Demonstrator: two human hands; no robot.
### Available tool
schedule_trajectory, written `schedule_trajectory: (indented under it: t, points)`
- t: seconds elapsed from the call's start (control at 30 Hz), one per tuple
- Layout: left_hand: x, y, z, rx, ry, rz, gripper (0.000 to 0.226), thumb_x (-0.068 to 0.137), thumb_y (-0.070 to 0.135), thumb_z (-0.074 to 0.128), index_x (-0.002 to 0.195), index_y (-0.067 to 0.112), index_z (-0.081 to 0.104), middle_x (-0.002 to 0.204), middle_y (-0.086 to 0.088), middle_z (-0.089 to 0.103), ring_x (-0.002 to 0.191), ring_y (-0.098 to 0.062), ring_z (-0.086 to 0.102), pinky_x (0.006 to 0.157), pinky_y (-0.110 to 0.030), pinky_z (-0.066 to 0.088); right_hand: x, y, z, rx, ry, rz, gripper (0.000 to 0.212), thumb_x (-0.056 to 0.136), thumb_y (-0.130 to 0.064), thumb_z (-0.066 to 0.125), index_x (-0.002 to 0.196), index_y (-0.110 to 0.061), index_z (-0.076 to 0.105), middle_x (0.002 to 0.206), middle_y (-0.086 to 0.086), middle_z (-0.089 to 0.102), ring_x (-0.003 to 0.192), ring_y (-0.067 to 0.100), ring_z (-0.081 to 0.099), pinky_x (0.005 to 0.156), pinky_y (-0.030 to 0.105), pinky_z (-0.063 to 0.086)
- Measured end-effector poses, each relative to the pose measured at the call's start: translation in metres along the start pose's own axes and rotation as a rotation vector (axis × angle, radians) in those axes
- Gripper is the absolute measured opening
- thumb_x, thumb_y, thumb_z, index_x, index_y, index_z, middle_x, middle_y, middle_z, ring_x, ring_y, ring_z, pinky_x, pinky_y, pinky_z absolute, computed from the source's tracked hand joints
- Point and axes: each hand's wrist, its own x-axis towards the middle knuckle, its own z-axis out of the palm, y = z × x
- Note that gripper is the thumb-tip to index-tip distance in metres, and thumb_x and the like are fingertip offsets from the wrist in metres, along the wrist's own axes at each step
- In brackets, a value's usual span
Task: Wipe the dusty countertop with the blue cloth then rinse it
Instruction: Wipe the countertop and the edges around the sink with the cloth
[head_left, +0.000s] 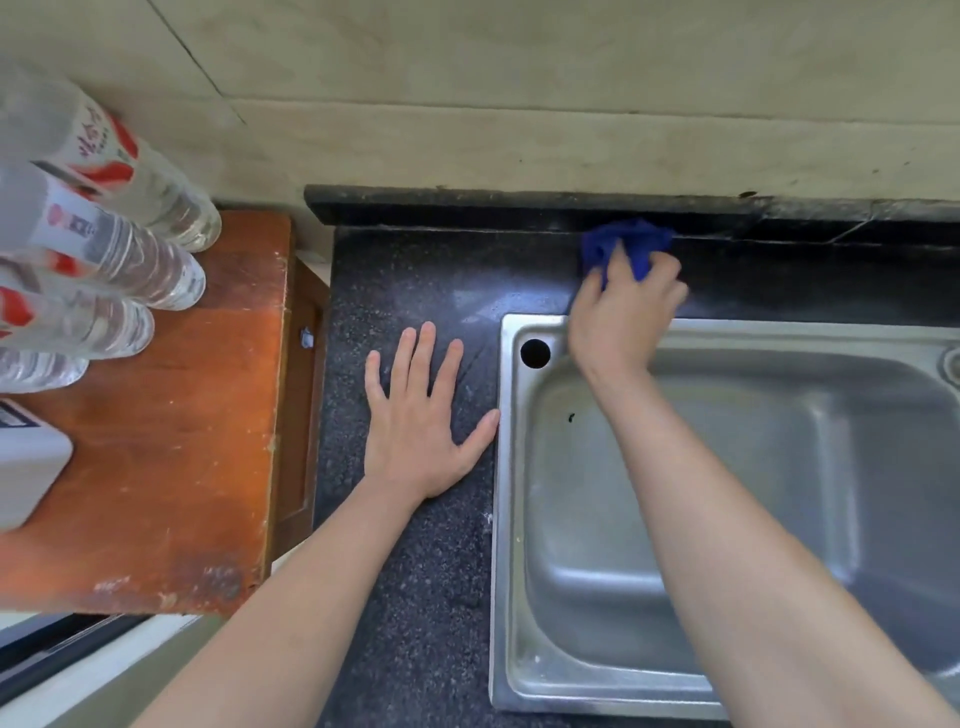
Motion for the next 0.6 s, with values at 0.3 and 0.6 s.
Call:
schedule_trajectory:
  t: [0.3, 0.6]
  points:
    - [-0.048, -0.057, -0.027, -0.098, 0.132, -0.045, 0.068, 0.096, 0.053, 0.037, 0.151, 0.012, 0.035, 0.163, -0.014, 0.016, 0.151, -0.030, 0.013, 0.118, -0.058, 0.015, -0.036, -0.061, -0.014, 0.408, -0.428, -0.550, 0.042, 0.091, -0.010, 0.059, 0.129, -0.026, 0.066, 0.122, 0.007, 0.052, 0.109, 0.030, 0.048, 0.100, 0.035, 0.039]
    - [-0.072, -0.144, -0.024, 0.096, -0.024, -0.164, 0.077, 0.093, 0.068, 0.022, 0.155, 0.022, 0.025, 0.165, -0.009, 0.010, 0.153, -0.026, 0.005, 0.118, -0.061, 0.009, -0.020, -0.022, 0.001, -0.009, -0.153, -0.127, 0.051, 0.090, -0.055, 0.052, 0.133, -0.027, 0.057, 0.140, 0.016, 0.039, 0.121, 0.043, 0.037, 0.104, 0.045, 0.031]
